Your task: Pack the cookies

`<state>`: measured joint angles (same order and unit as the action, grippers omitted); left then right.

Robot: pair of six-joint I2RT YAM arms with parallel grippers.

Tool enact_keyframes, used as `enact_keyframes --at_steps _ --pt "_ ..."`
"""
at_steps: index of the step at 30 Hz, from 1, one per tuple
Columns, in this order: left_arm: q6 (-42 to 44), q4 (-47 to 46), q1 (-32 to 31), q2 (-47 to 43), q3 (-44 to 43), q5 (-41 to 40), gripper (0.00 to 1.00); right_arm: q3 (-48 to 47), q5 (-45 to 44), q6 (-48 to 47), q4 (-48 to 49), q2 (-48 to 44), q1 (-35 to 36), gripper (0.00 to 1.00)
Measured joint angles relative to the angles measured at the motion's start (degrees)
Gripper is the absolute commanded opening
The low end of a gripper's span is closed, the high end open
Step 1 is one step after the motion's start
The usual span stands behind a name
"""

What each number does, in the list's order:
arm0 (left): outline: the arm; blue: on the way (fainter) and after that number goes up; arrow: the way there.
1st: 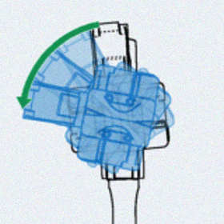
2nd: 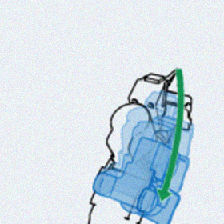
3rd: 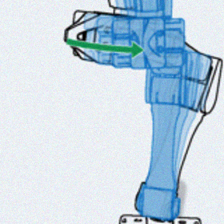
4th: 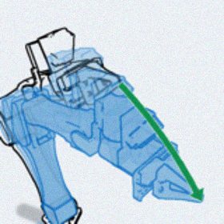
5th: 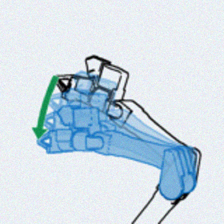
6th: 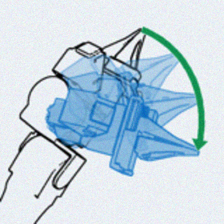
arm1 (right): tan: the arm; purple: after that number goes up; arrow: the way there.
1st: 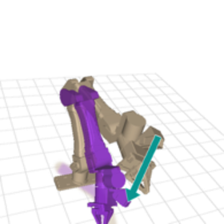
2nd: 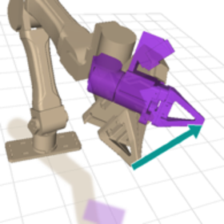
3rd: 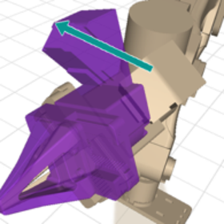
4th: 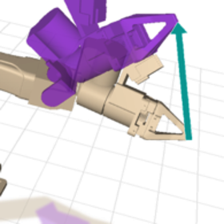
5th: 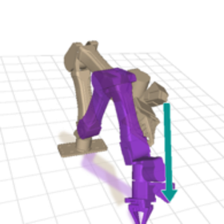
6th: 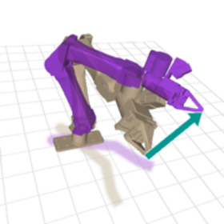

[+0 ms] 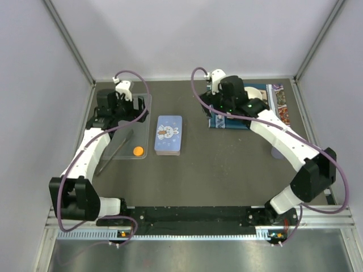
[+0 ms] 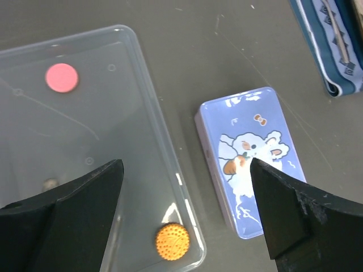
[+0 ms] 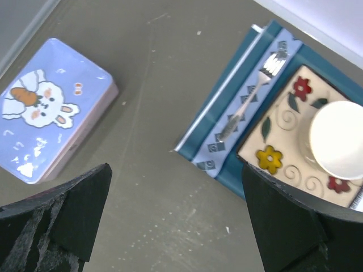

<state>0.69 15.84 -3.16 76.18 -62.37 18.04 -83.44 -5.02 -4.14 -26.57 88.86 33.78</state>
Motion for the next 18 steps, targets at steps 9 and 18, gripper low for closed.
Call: enact_keyframes --at_steps 9,18 --pt "3.5 -0.5 0.0 -8.1 0.3 -6.1 0.99 1.3 2.3 0.3 -2.9 -6.3 -9.7 0.99" --pt "4.6 -0.8 0.0 -14.3 0.2 -8.8 0.99 1.4 0.3 0.5 -4.8 -10.7 -11.8 0.99"
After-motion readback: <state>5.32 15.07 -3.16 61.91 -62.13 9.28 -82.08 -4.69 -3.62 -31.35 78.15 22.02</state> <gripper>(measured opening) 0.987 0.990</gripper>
